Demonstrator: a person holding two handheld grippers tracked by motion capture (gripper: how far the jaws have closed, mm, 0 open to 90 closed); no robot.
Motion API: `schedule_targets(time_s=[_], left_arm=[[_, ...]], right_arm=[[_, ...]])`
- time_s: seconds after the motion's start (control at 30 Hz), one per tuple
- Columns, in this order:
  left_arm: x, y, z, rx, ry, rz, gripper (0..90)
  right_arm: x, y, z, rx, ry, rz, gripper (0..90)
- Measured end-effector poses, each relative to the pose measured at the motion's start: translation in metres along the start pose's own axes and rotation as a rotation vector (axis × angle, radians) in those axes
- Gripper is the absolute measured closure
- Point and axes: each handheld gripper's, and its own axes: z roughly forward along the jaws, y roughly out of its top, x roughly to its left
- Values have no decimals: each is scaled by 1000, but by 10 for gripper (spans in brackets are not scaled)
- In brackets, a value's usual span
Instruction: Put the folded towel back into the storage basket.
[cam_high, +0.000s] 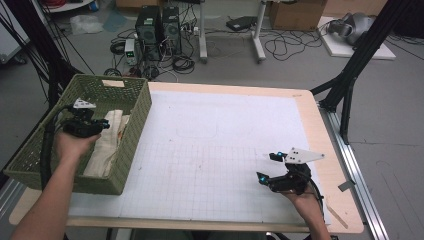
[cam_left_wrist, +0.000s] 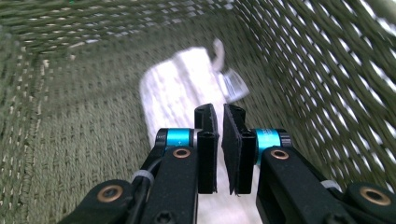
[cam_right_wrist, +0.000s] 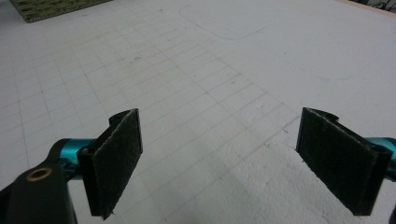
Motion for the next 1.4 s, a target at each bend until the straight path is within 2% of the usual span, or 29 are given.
schedule_targets(time_s=[0.1, 0.17, 0.2, 0.27, 0.33, 0.4, 0.5, 0.6, 0.73, 0.9, 1.2, 1.4], left_arm=[[1, -2, 7, 29, 15, -47, 831], [-2, -4, 12, 52, 24, -43, 822], [-3, -5, 13, 65, 17, -39, 822], [-3, -7, 16, 107, -27, -31, 822], [-4, -9, 18, 132, -31, -8, 803], [-6, -8, 14, 112, -55, 4, 779], [-8, -2, 3, 33, -106, 10, 754], [-10, 2, -10, -24, -132, 13, 733], [-16, 5, -27, -58, -167, 42, 697], [-34, 6, -42, -129, -212, 77, 643], [-56, 11, -64, -229, -293, 97, 550], [-68, 12, -72, -267, -338, 110, 507]], right_arm=[[1, 0, -1, -6, 3, 11, 137], [1, 0, -1, -12, 4, 1, 137], [1, 0, -2, -12, 6, 2, 137], [1, 0, -2, -15, 6, 1, 137], [1, 0, -3, -18, 5, 5, 137], [1, 0, -3, -23, 6, 2, 137], [2, 0, -4, -18, 6, 3, 137], [2, 1, -4, -19, 1, -1, 137], [3, 1, -4, -17, 0, -11, 137], [3, 2, -5, -22, -3, -11, 137], [4, 2, -7, -21, -8, -11, 136], [4, 2, -7, -19, -12, -11, 131]])
